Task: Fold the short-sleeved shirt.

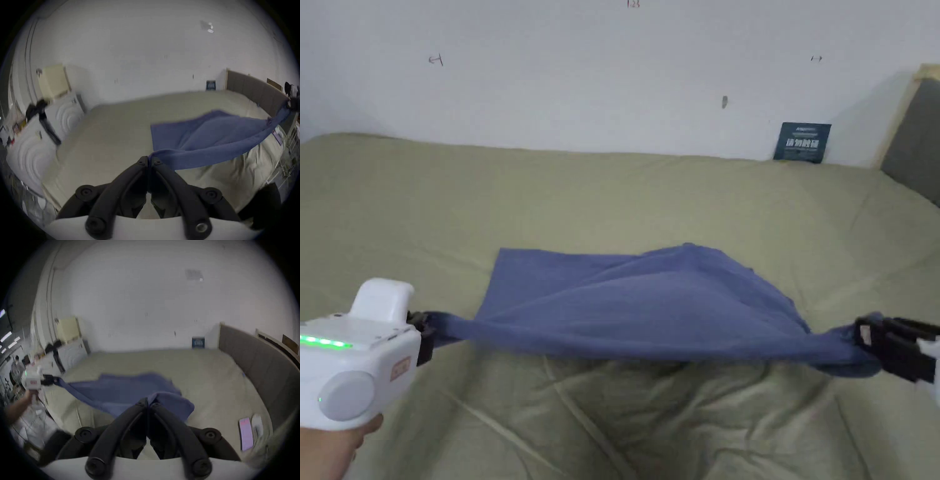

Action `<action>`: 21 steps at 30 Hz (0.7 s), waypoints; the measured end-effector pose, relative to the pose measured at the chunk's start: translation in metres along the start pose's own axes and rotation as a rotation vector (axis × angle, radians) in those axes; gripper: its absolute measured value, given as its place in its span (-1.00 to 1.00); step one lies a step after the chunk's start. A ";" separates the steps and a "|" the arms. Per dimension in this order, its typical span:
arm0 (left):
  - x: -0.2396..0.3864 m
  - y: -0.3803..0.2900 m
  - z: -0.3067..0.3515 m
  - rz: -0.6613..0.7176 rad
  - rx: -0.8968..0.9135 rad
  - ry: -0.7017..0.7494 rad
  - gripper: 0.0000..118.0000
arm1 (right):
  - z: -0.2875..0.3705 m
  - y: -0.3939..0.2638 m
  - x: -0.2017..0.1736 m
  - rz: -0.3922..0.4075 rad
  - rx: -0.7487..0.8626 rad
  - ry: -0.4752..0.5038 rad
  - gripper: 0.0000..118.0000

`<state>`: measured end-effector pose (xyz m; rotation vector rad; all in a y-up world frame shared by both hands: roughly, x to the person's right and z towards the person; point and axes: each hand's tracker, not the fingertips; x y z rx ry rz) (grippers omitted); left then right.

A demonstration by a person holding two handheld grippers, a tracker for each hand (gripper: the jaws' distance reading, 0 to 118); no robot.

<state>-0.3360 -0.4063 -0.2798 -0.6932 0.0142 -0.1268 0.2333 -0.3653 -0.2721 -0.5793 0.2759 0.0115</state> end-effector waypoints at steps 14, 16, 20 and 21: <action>0.021 -0.055 0.055 0.104 0.100 -0.021 0.92 | 0.004 -0.067 -0.028 -0.187 -0.044 -0.029 0.38; 0.013 -0.057 0.066 0.106 0.103 -0.037 0.91 | 0.015 -0.065 -0.043 -0.155 0.004 -0.044 0.35; 0.008 -0.068 0.080 0.108 0.012 -0.020 0.28 | 0.020 -0.070 -0.065 -0.098 0.008 -0.077 -0.25; 0.006 -0.072 0.073 0.068 -0.041 0.023 -0.68 | 0.019 -0.074 -0.072 -0.059 -0.016 -0.093 -0.98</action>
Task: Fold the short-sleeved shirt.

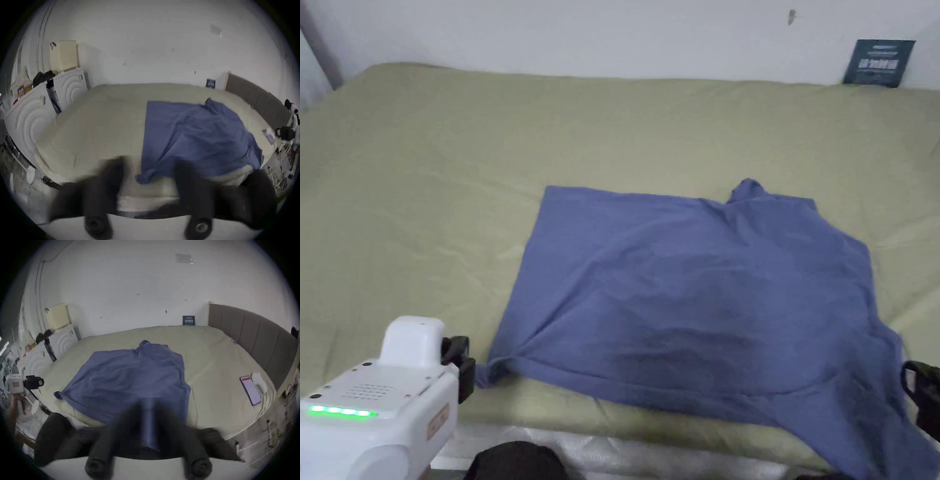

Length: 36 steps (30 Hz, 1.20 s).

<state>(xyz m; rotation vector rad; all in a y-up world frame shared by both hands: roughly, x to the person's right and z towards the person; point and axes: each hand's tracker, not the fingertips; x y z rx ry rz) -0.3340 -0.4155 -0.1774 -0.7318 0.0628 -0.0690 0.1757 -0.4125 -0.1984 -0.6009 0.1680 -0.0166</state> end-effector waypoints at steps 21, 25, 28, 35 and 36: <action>-0.003 -0.008 -0.106 -0.224 -0.175 -0.076 -0.98 | -0.040 -0.009 0.073 0.183 -0.466 -0.003 0.34; 0.005 -0.007 -0.100 -0.221 -0.180 -0.087 -0.98 | -0.053 -0.034 0.087 0.204 -0.494 0.052 0.49; 0.008 0.001 -0.103 -0.221 -0.184 -0.076 -0.98 | -0.083 -0.056 0.088 0.201 -0.564 0.076 0.49; 0.008 0.002 -0.106 -0.213 -0.204 -0.050 -0.98 | -0.101 -0.064 0.106 0.032 -0.524 0.053 -0.36; 0.009 0.002 -0.103 -0.211 -0.203 -0.049 -0.98 | -0.091 -0.058 0.108 -0.025 -0.502 0.113 -0.79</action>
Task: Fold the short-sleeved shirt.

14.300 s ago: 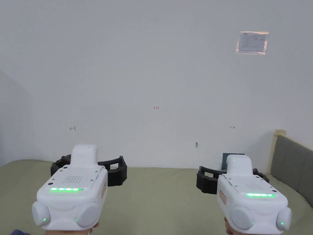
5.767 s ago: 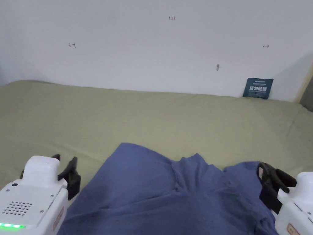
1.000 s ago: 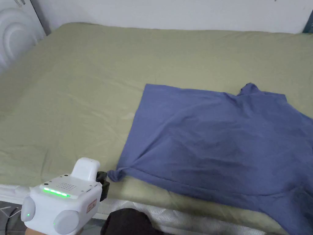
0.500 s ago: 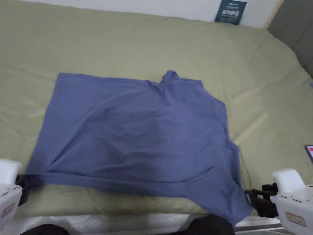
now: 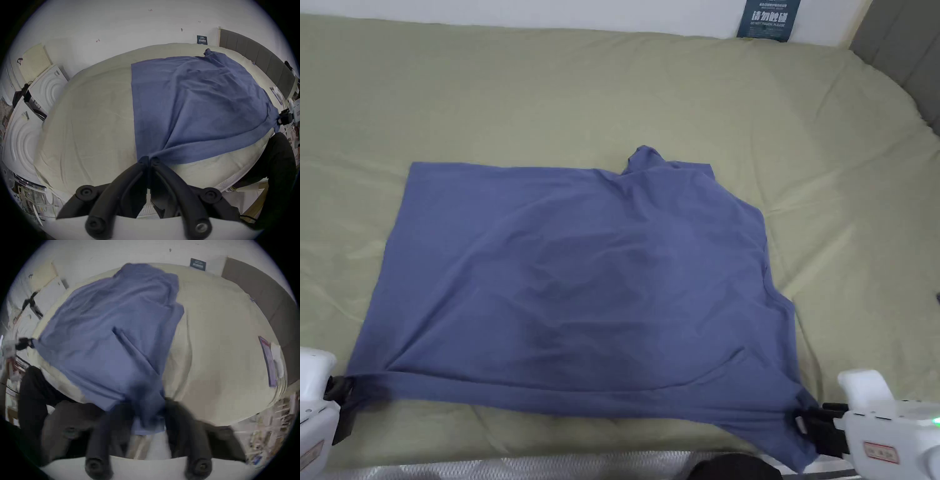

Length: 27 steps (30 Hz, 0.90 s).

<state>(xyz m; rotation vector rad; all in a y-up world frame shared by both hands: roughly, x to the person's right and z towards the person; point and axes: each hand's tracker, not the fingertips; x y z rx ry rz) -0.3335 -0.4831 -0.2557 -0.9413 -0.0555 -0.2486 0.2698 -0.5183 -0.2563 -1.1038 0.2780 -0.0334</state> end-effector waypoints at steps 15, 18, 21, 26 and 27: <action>-0.033 0.129 0.019 -0.020 0.063 0.052 -0.98 | 0.065 0.172 -0.013 -0.149 0.097 0.032 -0.87; -0.037 0.175 -0.044 0.016 -0.070 0.035 -0.98 | 0.017 0.220 -0.001 -0.230 0.047 -0.003 -0.87; -0.038 0.195 -0.091 0.066 -0.159 0.025 -0.98 | -0.036 0.243 0.008 -0.325 -0.022 -0.009 -0.87; -0.049 0.187 -0.102 0.161 -0.143 -0.016 -0.67 | -0.054 0.241 0.013 -0.355 0.024 -0.038 -0.64; -0.054 0.181 -0.094 0.170 -0.095 0.009 -0.10 | -0.044 0.237 0.009 -0.317 0.069 -0.074 -0.13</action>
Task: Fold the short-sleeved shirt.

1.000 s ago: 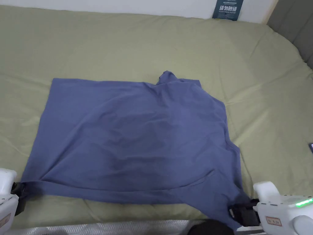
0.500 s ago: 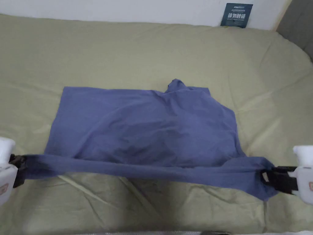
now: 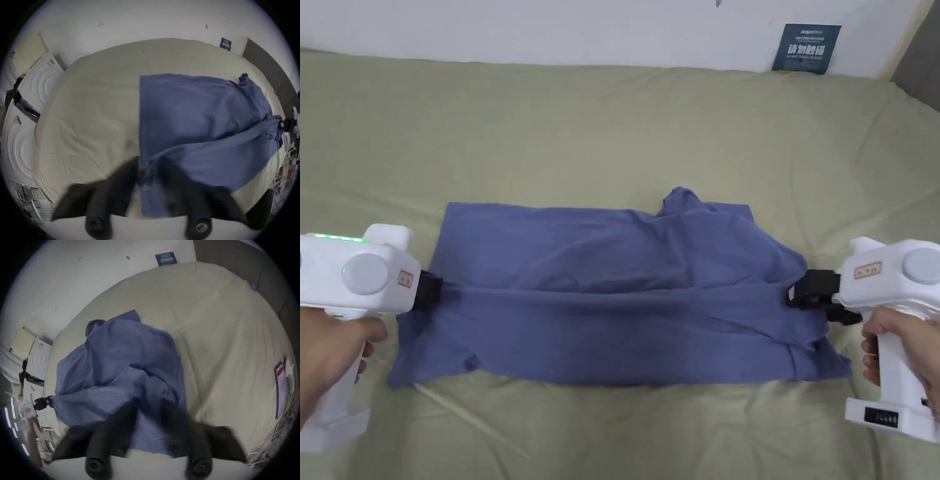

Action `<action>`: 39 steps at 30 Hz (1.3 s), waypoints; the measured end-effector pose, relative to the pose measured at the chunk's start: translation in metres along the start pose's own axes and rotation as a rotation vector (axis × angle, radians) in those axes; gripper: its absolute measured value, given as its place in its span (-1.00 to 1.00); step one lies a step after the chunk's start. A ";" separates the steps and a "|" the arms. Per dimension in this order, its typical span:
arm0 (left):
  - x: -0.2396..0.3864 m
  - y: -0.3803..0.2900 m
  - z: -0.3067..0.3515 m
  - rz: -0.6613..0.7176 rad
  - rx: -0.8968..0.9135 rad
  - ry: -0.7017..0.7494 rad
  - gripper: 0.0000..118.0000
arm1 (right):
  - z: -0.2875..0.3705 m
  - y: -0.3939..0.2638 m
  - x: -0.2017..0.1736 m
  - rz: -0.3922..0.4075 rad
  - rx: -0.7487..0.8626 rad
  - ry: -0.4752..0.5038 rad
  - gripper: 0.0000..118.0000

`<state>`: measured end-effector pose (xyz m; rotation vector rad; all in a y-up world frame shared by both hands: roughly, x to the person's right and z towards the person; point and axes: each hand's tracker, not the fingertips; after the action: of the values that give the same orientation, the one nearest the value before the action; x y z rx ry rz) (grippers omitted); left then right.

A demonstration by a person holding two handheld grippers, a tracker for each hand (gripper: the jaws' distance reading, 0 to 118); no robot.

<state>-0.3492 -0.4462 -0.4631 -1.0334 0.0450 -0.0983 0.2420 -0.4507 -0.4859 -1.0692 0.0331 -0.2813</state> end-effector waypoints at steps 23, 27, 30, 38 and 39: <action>-0.001 -0.132 0.006 0.053 0.159 0.005 0.93 | 0.078 -0.180 -0.043 0.418 0.326 0.023 -0.98; 0.012 -0.113 -0.006 0.000 0.093 0.031 0.92 | 0.064 -0.170 -0.028 0.415 0.281 -0.048 -0.98; 0.018 -0.108 -0.016 -0.055 0.049 0.071 0.41 | 0.050 -0.161 -0.015 0.391 0.275 -0.119 -0.98; 0.043 -0.089 -0.002 -0.140 0.078 0.042 -0.86 | -0.011 -0.131 -0.003 0.369 0.227 -0.142 0.47; 0.036 -0.087 -0.008 -0.139 0.075 0.035 -0.87 | -0.018 -0.127 -0.002 0.355 0.205 -0.143 0.43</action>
<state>-0.3190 -0.5012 -0.3924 -0.9597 0.0009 -0.2430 0.2106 -0.5225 -0.3848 -0.8590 0.0642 0.1113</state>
